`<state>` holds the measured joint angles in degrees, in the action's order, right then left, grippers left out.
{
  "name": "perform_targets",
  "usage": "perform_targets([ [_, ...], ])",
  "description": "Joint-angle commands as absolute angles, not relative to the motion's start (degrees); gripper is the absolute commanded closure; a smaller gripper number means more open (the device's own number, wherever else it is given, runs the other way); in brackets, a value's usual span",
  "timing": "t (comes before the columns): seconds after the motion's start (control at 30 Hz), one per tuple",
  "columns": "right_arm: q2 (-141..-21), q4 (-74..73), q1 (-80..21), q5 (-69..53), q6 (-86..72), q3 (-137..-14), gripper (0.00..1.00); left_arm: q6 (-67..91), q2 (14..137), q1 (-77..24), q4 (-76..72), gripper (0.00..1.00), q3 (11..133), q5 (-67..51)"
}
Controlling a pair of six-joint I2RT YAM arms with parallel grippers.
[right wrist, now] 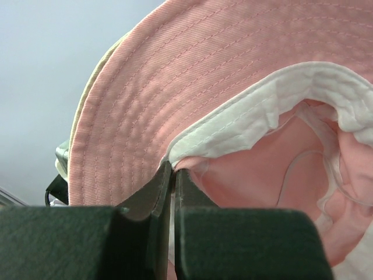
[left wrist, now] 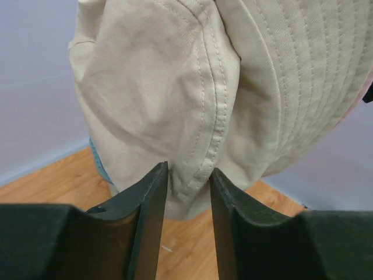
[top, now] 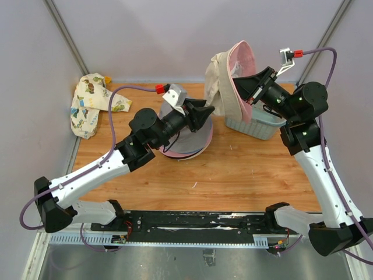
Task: Stack the hats
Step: Adjust the hat in the bin.
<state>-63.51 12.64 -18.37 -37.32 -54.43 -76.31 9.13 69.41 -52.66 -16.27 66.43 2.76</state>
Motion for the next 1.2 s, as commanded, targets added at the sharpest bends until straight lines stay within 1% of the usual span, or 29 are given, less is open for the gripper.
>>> perform_targets([
  [0.0, -60.9, 16.7, -19.7, -36.7, -54.4, -76.3, 0.99, 1.4, 70.1, -54.8, -20.3, 0.71, 68.2, 11.3],
  [0.07, -60.9, 16.0, -19.7, -36.6, -53.7, -76.6, 0.99, 0.2, 70.8, -55.1, -20.8, 0.82, 68.8, 11.8],
  [0.2, -61.8, 15.3, -18.8, -36.5, -52.9, -76.8, 0.99, -2.4, 72.7, -55.1, -21.9, 0.99, 70.8, 12.7],
  [0.3, -62.5, 15.3, -15.8, -36.7, -52.7, -76.3, 0.99, -4.6, 75.2, -55.2, -22.5, 0.99, 73.5, 13.6],
  [0.4, -63.6, 16.1, -10.1, -37.5, -53.3, -75.1, 0.99, -7.0, 79.2, -55.2, -22.5, 1.0, 77.4, 14.0],
  [0.5, -66.3, 21.9, -2.9, -40.1, -57.9, -72.8, 0.99, -9.4, 84.2, -55.1, -22.9, 1.0, 82.1, 14.8],
  [0.6, -71.6, 26.7, 1.0, -42.6, -60.3, -72.4, 0.99, -11.5, 90.6, -54.9, -22.5, 1.0, 87.1, 15.5],
  [0.93, -89.1, 48.0, 9.0, -46.6, -68.8, -69.9, 0.99, -10.9, 108.2, -50.1, -19.1, 1.0, 104.3, 10.3],
  [1.17, -95.1, 47.5, 11.6, -45.0, -66.6, -68.7, 0.99, -10.9, 114.9, -48.7, -15.7, 1.0, 113.8, 8.9],
])
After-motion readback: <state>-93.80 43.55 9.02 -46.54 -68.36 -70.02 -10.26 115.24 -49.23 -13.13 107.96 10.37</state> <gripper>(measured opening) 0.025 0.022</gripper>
